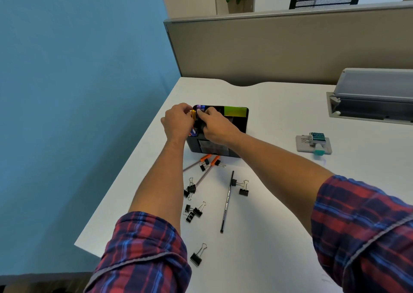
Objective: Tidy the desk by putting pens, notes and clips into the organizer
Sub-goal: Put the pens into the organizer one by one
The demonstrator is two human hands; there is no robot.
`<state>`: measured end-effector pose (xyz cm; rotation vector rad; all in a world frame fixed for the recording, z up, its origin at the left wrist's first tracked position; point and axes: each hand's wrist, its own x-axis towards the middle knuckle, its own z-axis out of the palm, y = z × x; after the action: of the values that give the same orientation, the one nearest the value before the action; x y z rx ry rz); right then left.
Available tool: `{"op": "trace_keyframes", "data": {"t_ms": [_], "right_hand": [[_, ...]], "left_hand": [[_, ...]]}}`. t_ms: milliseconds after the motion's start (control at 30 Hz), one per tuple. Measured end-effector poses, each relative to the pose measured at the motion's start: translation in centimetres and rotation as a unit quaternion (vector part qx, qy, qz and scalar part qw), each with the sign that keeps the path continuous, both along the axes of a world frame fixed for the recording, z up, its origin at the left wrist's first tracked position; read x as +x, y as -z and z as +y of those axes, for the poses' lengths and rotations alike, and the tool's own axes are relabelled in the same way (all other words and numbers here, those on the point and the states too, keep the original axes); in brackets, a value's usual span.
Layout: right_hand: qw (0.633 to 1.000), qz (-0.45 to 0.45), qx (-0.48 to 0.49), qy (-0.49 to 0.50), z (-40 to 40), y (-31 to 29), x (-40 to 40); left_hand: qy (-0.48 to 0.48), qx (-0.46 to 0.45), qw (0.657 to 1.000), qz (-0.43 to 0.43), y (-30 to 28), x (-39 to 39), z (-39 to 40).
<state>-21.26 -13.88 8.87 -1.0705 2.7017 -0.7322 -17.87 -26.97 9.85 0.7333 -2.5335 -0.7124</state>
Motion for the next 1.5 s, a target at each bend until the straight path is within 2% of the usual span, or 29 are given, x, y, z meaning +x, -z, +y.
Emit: {"op": "trace_keyframes", "data": {"t_ms": [133,333,433,567,667,733,833,933,1300,1500], "right_hand": [[0.998,0.052,-0.043,0.0,1.1,0.3,0.5],[0.975,0.148,-0.153,0.066,2.4,0.6,1.6],[0.975,0.187,-0.122,0.021,3.3,0.4,2.5],[0.986,0.144,-0.017,-0.085,4.3,0.9,4.7],[0.972,0.139,0.063,-0.18,4.3,2.2,6.3],[0.96,0.14,0.107,-0.219,4.2,3.3,6.8],[0.951,0.153,0.135,-0.234,4.1,5.2,7.2],[0.952,0.156,0.154,-0.216,4.2,6.2,7.5],[0.937,0.175,0.22,-0.206,4.3,7.2,8.3],[0.93,0.215,0.21,-0.215,4.1,7.4,8.4]], "left_hand": [[0.009,-0.025,1.0,0.009,-0.1,0.7,0.4],[0.083,-0.182,0.977,0.069,-0.9,2.2,1.3],[0.101,-0.224,0.961,0.123,-0.8,3.7,1.9],[0.106,-0.225,0.956,0.155,0.9,6.7,2.8],[0.115,-0.196,0.968,0.109,2.9,8.6,2.8],[0.12,-0.166,0.978,0.046,4.4,9.4,2.7],[0.113,-0.108,0.987,-0.046,6.1,9.8,2.4],[0.105,-0.087,0.986,-0.091,7.4,9.9,1.8],[0.093,-0.123,0.972,-0.176,9.3,8.9,0.9],[0.096,-0.149,0.963,-0.205,9.5,8.3,1.4]]}}
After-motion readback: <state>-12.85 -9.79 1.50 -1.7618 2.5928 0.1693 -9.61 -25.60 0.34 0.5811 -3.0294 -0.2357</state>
